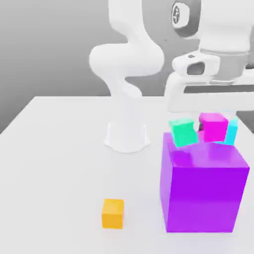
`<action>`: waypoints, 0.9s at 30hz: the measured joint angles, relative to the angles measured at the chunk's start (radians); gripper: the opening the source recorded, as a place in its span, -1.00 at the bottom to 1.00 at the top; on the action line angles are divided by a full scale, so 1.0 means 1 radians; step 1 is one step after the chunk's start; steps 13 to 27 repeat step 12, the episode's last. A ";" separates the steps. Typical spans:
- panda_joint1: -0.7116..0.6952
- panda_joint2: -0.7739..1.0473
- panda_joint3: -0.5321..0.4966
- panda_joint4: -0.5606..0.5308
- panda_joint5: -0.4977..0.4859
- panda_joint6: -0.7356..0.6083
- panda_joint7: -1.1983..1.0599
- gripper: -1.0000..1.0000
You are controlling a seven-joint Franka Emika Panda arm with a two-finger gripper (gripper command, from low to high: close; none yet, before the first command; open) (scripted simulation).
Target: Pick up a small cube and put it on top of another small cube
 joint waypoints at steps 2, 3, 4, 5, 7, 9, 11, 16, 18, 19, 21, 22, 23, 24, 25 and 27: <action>0.032 -0.062 0.039 0.002 0.039 -0.066 0.085 -1.00; 0.030 -0.087 0.040 -0.006 0.058 -0.084 0.125 -1.00; 0.025 -0.102 0.040 -0.020 0.072 -0.085 0.156 -1.00; 0.022 -0.100 0.044 -0.039 0.081 -0.065 0.171 -1.00; 0.018 -0.076 0.059 -0.085 0.090 0.005 0.184 -1.00; 0.016 -0.050 0.073 -0.126 0.095 0.072 0.189 1.00; 0.016 -0.050 0.073 -0.126 0.095 0.072 0.189 1.00; 0.016 -0.050 0.073 -0.126 0.095 0.072 0.189 1.00; 0.016 -0.050 0.073 -0.126 0.095 0.072 0.189 1.00; 0.016 -0.050 0.073 -0.126 0.095 0.072 0.189 1.00; 0.016 -0.050 0.073 -0.126 0.095 0.072 0.189 1.00; 0.016 -0.050 0.073 -0.126 0.095 0.072 0.189 1.00; 0.016 -0.050 0.073 -0.126 0.095 0.072 0.189 1.00; 0.016 -0.050 0.073 -0.126 0.095 0.072 0.189 1.00; 0.016 -0.050 0.073 -0.126 0.095 0.072 0.189 1.00; 0.016 -0.050 0.073 -0.126 0.095 0.072 0.189 1.00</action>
